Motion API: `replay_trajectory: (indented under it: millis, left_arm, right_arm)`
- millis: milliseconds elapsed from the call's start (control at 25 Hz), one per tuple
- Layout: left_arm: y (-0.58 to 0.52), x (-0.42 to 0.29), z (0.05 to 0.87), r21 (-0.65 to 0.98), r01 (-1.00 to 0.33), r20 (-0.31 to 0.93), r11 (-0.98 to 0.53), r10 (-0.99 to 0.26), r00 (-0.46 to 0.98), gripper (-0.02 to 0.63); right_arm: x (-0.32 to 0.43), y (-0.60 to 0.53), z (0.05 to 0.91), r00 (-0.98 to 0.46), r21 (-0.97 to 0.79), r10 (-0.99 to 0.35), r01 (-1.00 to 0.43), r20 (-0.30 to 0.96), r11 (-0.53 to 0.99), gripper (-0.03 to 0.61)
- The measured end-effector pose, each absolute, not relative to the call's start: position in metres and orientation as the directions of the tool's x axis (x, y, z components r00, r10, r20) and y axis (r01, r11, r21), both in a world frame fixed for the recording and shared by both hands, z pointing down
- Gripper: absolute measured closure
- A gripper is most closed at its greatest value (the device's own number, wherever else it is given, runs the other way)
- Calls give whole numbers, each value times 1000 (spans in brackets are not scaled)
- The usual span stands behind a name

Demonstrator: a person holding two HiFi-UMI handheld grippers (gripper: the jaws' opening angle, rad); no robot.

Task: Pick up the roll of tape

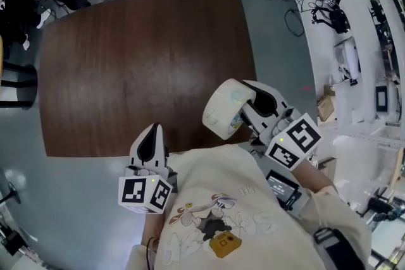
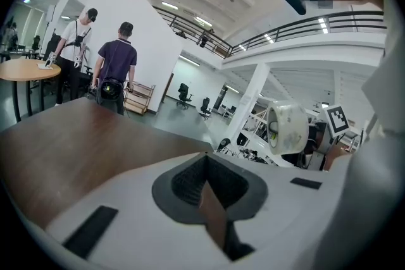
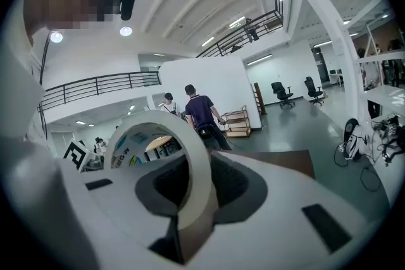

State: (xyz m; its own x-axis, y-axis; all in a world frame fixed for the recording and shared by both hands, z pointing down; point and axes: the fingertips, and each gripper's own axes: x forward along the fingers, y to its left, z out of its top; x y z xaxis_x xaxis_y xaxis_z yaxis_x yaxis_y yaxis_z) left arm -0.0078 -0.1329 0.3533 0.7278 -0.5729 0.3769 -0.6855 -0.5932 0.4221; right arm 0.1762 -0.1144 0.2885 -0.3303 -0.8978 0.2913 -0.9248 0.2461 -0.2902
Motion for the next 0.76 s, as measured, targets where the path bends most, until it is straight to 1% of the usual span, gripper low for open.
replay_trajectory:
  millis: [360, 560, 760]
  left_arm:
    - [-128, 0, 353, 412, -677, 352, -611, -579, 736, 607]
    - [-128, 11, 340, 403, -674, 353, -619, -574, 739, 607]
    - [-121, 5, 343, 407, -674, 367, -617, -565, 739, 607]
  right_arm:
    - [186, -100, 298, -316, -286, -908, -929, 277, 236, 488]
    - [199, -103, 293, -308, -311, -910, -925, 277, 218, 488]
    - [190, -100, 301, -314, -315, -902, -924, 297, 218, 488]
